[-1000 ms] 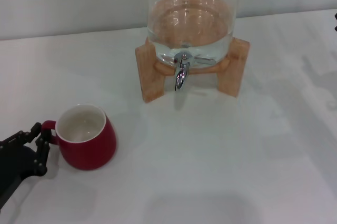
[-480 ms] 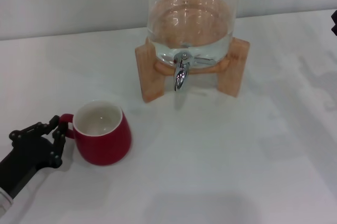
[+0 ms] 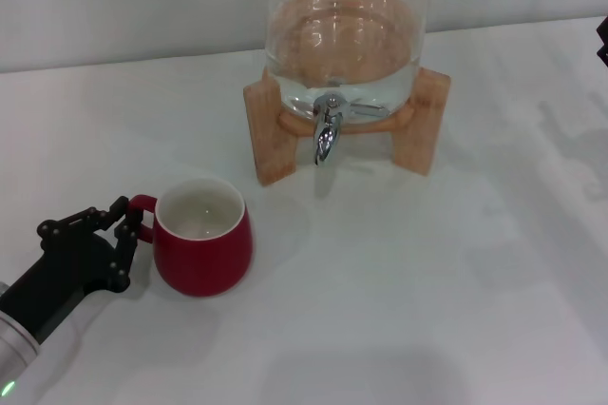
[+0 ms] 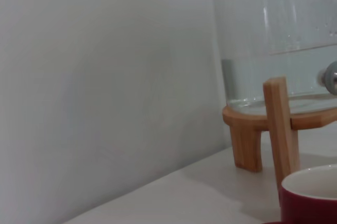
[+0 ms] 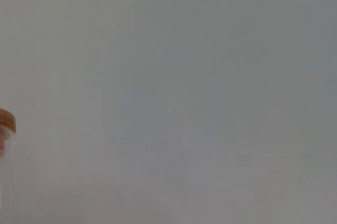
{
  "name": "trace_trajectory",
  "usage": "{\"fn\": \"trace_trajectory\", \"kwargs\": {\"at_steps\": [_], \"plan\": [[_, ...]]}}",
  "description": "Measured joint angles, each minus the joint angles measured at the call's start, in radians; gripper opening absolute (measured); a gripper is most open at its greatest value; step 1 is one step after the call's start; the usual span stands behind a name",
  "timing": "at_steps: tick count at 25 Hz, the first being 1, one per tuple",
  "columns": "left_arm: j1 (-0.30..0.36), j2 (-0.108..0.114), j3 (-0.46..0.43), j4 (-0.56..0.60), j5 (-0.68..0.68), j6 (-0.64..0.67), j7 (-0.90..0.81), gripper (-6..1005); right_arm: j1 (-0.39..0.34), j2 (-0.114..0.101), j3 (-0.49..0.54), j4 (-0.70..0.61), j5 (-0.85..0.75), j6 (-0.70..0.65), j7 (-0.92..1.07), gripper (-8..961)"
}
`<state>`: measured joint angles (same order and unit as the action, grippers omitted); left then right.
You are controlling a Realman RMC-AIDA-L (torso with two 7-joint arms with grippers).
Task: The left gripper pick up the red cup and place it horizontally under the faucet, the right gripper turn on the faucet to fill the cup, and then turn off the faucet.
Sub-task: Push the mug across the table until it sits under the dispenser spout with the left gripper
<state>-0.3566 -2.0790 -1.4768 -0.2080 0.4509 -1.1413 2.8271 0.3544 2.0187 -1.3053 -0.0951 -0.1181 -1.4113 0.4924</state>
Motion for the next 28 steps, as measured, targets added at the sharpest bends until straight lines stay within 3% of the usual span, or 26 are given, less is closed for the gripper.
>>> {"fn": "trace_trajectory", "kwargs": {"at_steps": [28], "plan": [[-0.067,0.0,0.0,-0.042,0.052,0.049,-0.007,121,0.003,0.002,-0.005,0.0,0.0,0.0,0.0,842]]}}
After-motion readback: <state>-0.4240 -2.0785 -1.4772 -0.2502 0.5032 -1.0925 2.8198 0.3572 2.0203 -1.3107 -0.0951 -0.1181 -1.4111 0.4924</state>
